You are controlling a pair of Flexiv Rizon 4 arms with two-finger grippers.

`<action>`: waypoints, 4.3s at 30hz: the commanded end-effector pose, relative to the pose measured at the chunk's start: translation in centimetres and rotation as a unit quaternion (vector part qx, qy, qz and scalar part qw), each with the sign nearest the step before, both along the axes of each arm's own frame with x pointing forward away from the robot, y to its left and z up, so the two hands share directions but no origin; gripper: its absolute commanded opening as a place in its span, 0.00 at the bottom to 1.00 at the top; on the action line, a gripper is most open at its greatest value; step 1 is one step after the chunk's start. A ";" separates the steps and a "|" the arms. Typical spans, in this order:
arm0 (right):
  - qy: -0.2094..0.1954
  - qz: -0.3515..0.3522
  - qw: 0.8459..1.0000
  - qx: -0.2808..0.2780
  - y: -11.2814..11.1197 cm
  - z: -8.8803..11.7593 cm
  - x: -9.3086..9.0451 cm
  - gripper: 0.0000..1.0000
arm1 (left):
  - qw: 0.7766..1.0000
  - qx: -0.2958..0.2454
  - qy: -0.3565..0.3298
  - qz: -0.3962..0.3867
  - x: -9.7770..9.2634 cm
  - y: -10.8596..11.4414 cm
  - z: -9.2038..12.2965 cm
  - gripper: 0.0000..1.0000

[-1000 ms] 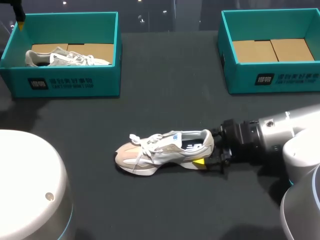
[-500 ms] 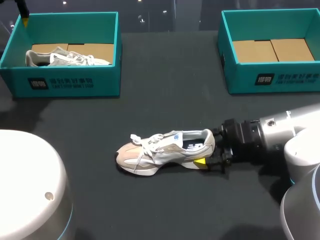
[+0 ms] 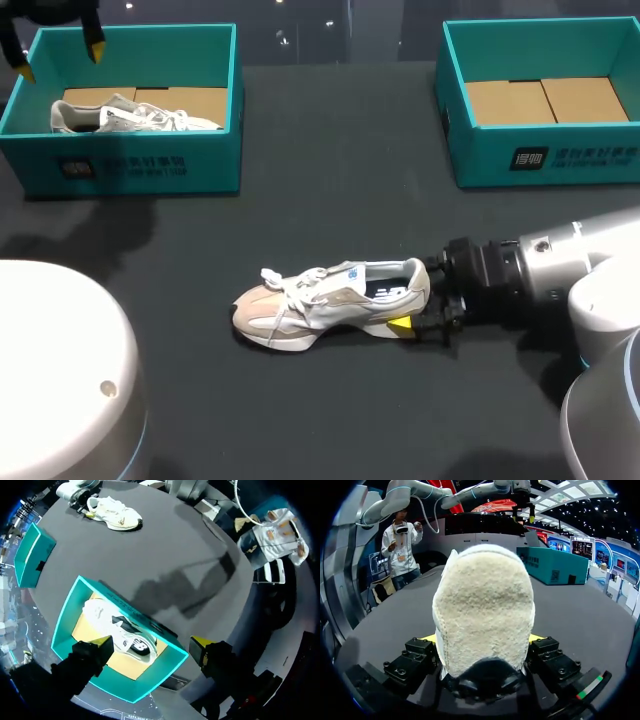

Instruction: Take the shoe out of the shoebox, open the shoe tongue, remove and reinsert the insole, then place the shoe into the shoebox

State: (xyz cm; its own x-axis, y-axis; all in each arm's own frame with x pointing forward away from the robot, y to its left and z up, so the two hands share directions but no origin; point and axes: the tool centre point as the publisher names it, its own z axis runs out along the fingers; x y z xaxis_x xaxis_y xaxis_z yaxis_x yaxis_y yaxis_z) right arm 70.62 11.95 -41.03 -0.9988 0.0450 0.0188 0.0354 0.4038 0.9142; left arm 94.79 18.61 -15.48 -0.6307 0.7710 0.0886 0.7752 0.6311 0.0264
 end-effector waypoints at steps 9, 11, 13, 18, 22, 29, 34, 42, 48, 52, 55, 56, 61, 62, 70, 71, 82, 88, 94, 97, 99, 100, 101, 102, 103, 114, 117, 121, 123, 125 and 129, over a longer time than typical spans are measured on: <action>0.000 0.000 1.000 -0.002 -0.1 0.1 -0.1 0.00 | 0.967 -0.025 0.004 0.255 -2.1 -2.3 0.2 1.00; 0.000 0.000 1.000 -0.002 -0.1 0.1 -0.1 0.00 | 0.950 -0.033 -0.003 0.310 -3.3 -3.7 0.1 1.00; 0.000 0.000 1.000 -0.002 -0.1 0.1 -0.1 0.00 | 0.930 -0.037 0.001 0.365 -4.7 -5.3 0.3 1.00; 0.000 0.000 1.000 -0.002 -0.1 0.1 -0.1 0.00 | 0.836 -0.044 -0.008 0.547 -7.5 -8.9 0.7 1.00; 0.000 0.000 1.000 -0.002 -0.1 0.1 -0.1 0.00 | 0.792 -0.042 0.002 0.609 -7.6 -9.6 0.9 1.00; 0.000 0.000 1.000 -0.002 -0.1 0.1 -0.1 0.00 | 0.792 -0.042 0.002 0.609 -7.6 -9.6 0.9 1.00; 0.000 0.000 1.000 -0.002 -0.1 0.1 -0.1 0.00 | 0.768 -0.042 0.013 0.639 -7.9 -10.3 0.8 1.00; 0.000 0.000 1.000 -0.002 -0.1 0.1 -0.1 0.00 | 0.620 -0.052 -0.055 0.781 -13.4 -16.7 -0.5 1.00; 0.000 0.000 1.000 -0.002 -0.1 0.1 -0.1 0.00 | 0.529 -0.040 -0.101 0.842 -15.2 -20.0 -1.3 1.00; 0.000 0.000 1.000 -0.002 -0.1 0.1 -0.1 0.00 | 0.529 -0.040 -0.101 0.842 -15.2 -20.0 -1.3 1.00; 0.000 0.000 1.000 -0.002 -0.1 0.1 -0.1 0.00 | 0.529 -0.040 -0.101 0.842 -15.2 -20.0 -1.3 1.00; 0.000 0.000 1.000 -0.002 -0.1 0.1 -0.1 0.00 | 0.529 -0.040 -0.101 0.842 -15.2 -20.0 -1.3 1.00; 0.000 0.000 1.000 -0.002 -0.1 0.1 -0.1 0.00 | 0.516 -0.031 -0.096 0.851 -15.3 -20.2 -1.5 1.00; 0.000 0.000 1.000 -0.002 -0.1 0.1 -0.1 0.00 | 0.507 -0.037 -0.101 0.855 -15.8 -20.6 -1.8 1.00; 0.000 0.000 1.000 -0.002 -0.1 0.1 -0.1 0.00 | 0.462 0.005 -0.105 0.881 -20.4 -25.6 -3.9 1.00; 0.000 0.000 1.000 -0.002 -0.1 0.1 -0.1 0.00 | 0.449 0.009 -0.113 0.886 -20.9 -26.3 -4.2 1.00; 0.000 0.000 1.000 -0.002 -0.1 0.1 -0.1 0.00 | 0.372 0.025 -0.138 0.917 -23.6 -30.4 -6.2 1.00; 0.000 0.000 1.000 -0.002 -0.1 0.1 -0.1 0.00 | 0.372 0.025 -0.138 0.917 -23.6 -30.4 -6.2 1.00; 0.000 0.000 1.000 -0.002 -0.1 0.1 -0.1 0.00 | 0.248 0.076 -0.172 0.950 -23.0 -32.8 -7.8 1.00; 0.000 0.000 1.000 -0.002 -0.1 0.1 -0.1 0.00 | 0.207 0.105 -0.171 0.958 -23.1 -34.3 -8.4 1.00; 0.000 0.000 1.000 -0.002 -0.1 0.1 -0.1 0.00 | 0.196 0.115 -0.172 0.959 -23.4 -35.2 -8.9 1.00; 0.000 0.000 1.000 -0.002 -0.1 0.1 -0.1 0.00 | 0.198 0.122 -0.167 0.958 -23.5 -35.5 -9.0 1.00; 0.000 0.000 1.000 -0.002 -0.1 0.1 -0.1 0.00 | 0.191 0.127 -0.167 0.959 -23.5 -35.9 -9.1 1.00; 0.000 0.000 1.000 -0.002 -0.1 0.1 -0.1 0.00 | 0.199 0.129 -0.165 0.957 -23.6 -36.1 -9.2 1.00; 0.000 0.000 1.000 -0.002 -0.1 0.1 -0.1 0.00 | 0.197 0.132 -0.160 0.958 -23.6 -36.4 -9.2 1.00; 0.000 0.000 1.000 -0.002 -0.1 0.1 -0.1 0.00 | 0.218 0.161 -0.151 0.951 -24.5 -38.7 -10.8 1.00; 0.000 0.000 1.000 -0.002 -0.1 0.1 -0.1 0.00 | 0.222 0.161 -0.156 0.949 -25.1 -39.2 -11.4 1.00; 0.000 0.000 1.000 -0.002 -0.1 0.1 -0.1 0.00 | 0.231 0.159 -0.162 0.946 -25.7 -39.7 -12.2 1.00; 0.000 0.000 1.000 -0.002 -0.1 0.1 -0.1 0.00 | 0.235 0.156 -0.167 0.945 -26.0 -39.9 -12.6 1.00; 0.000 0.000 1.000 -0.002 -0.1 0.1 -0.1 0.00 | 0.238 0.157 -0.170 0.943 -26.0 -40.1 -13.0 1.00; 0.000 0.000 1.000 -0.002 -0.1 0.1 -0.1 0.00 | 0.246 0.155 -0.174 0.941 -26.0 -40.3 -13.7 1.00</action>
